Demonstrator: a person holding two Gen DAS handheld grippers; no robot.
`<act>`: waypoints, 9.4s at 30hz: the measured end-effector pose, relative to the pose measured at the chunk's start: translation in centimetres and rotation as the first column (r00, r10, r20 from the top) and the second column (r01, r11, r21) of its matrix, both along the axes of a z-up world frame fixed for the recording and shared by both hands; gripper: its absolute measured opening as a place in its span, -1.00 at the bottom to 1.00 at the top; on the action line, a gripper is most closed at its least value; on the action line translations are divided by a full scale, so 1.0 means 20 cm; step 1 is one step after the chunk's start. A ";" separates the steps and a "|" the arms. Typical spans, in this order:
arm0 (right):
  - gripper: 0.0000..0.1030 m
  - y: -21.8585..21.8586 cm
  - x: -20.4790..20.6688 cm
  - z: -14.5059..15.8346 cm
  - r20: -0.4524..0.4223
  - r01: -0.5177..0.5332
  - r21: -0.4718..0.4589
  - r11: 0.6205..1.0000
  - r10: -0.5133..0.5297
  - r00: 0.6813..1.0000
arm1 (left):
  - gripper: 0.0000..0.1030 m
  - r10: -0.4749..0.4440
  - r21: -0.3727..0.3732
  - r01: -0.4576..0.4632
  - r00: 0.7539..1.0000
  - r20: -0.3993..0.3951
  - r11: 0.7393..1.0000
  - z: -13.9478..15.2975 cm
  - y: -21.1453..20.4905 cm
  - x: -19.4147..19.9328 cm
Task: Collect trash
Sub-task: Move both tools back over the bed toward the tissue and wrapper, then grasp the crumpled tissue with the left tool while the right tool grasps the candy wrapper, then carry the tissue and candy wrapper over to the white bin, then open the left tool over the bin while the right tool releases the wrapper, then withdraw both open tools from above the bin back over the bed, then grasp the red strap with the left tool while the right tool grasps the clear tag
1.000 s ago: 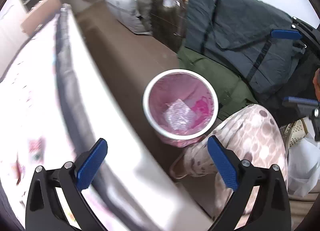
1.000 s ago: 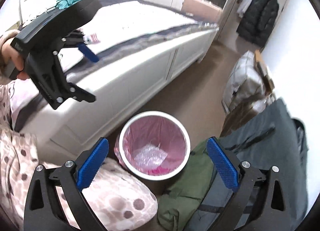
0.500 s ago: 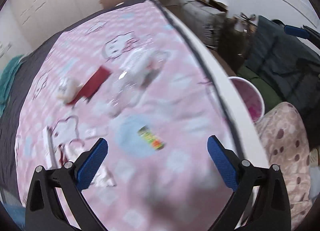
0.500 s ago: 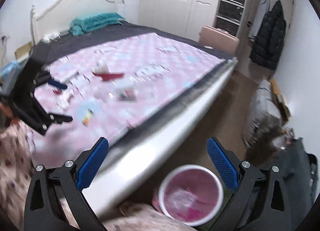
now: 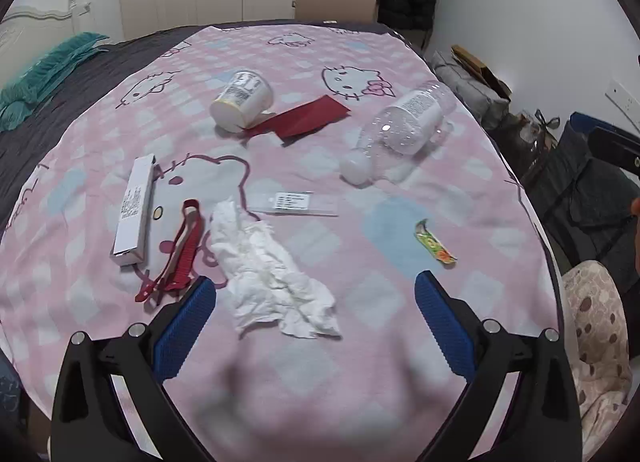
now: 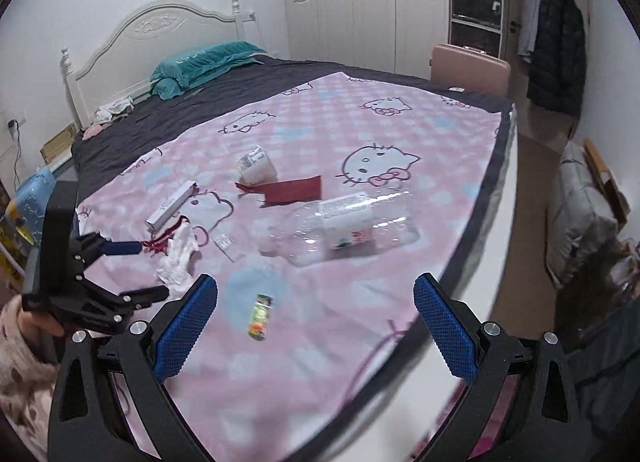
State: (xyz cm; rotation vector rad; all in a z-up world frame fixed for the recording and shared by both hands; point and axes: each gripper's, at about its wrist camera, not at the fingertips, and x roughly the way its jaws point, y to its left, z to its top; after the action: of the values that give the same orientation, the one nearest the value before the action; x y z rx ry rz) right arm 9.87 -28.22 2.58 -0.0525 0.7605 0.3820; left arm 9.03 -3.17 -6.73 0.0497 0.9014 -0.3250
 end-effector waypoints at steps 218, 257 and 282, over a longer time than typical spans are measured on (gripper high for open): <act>0.86 -1.64 -0.40 -0.37 0.008 0.286 -0.193 0.939 -0.290 0.957 | 0.90 -0.790 0.418 0.785 0.574 -0.215 0.457 -0.04 -2.24 0.00; 0.86 -0.17 -0.07 0.23 0.179 0.081 -0.087 0.993 -0.064 0.982 | 0.90 -0.222 0.351 0.251 0.968 -0.122 0.902 0.25 -0.22 0.18; 0.85 0.75 0.29 -0.15 0.000 -0.390 -0.207 0.897 0.399 0.917 | 0.90 -0.105 -0.002 0.108 0.956 -0.274 0.994 -0.22 0.35 0.33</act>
State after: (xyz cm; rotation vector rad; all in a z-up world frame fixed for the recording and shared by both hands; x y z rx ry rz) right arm 15.70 -13.29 -0.36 -0.4125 0.7439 0.6874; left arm 15.54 3.81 -11.09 0.0671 1.1787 -0.4337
